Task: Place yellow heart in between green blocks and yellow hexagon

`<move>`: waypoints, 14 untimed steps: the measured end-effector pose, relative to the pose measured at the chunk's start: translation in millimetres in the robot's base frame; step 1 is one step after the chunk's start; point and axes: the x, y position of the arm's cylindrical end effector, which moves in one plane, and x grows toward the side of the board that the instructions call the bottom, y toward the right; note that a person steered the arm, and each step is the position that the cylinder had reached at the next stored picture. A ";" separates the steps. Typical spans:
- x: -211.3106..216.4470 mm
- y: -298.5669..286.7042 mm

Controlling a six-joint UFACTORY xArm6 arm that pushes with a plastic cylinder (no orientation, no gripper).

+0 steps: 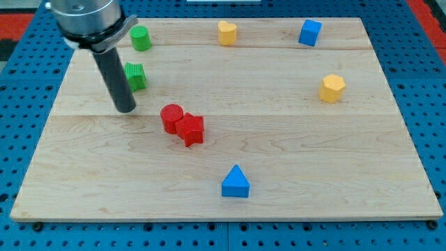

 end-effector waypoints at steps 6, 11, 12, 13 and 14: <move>-116.7 101.0; -162.0 166.6; -141.8 169.3; -125.1 184.7; -104.5 237.4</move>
